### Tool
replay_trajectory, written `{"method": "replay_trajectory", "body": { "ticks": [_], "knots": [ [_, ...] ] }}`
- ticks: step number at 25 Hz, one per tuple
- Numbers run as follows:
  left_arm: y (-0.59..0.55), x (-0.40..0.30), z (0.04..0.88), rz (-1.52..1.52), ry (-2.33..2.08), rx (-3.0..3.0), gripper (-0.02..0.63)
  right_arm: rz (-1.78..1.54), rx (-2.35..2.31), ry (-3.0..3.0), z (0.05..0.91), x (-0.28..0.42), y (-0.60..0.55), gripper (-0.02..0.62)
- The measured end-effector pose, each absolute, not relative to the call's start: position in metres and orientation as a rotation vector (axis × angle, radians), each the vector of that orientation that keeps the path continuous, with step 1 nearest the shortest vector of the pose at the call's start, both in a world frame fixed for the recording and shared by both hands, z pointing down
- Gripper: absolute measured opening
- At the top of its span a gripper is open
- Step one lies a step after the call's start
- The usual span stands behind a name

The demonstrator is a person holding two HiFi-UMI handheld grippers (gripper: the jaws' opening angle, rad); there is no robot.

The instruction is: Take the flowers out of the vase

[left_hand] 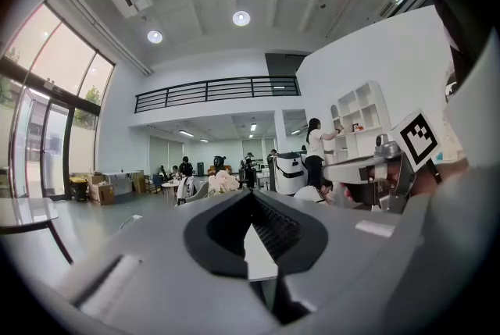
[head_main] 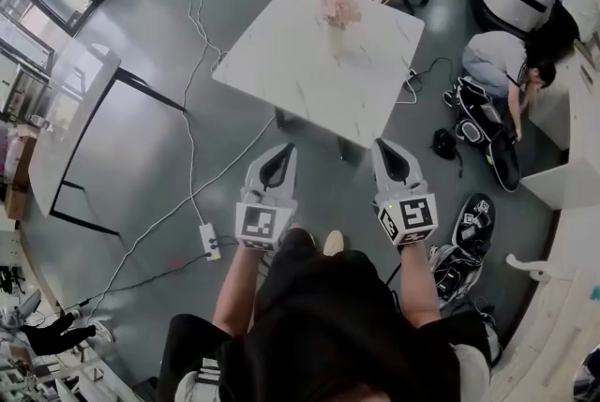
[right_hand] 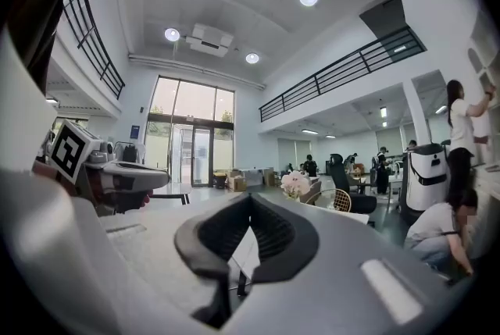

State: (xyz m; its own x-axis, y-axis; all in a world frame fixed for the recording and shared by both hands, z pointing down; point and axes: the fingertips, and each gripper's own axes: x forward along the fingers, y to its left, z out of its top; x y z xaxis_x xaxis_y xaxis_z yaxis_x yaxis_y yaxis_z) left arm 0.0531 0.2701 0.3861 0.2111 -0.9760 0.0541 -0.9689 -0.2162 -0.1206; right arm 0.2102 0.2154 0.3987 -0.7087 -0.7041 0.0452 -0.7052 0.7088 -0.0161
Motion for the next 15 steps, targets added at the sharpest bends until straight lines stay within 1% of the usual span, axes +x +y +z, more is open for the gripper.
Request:
{"method": "replay_trajectory", "body": {
  "ticks": [5,15],
  "knots": [
    [0.261,0.058,0.382,-0.168,1.944,-2.387,0.008,0.06,1.163,-2.887,0.397,0.213,0.207,0.003],
    [0.219,0.039,0.395,-0.175,1.94,-2.412,0.007,0.06,1.197,-2.873,0.406,0.198,0.168,0.003]
  ]
}}
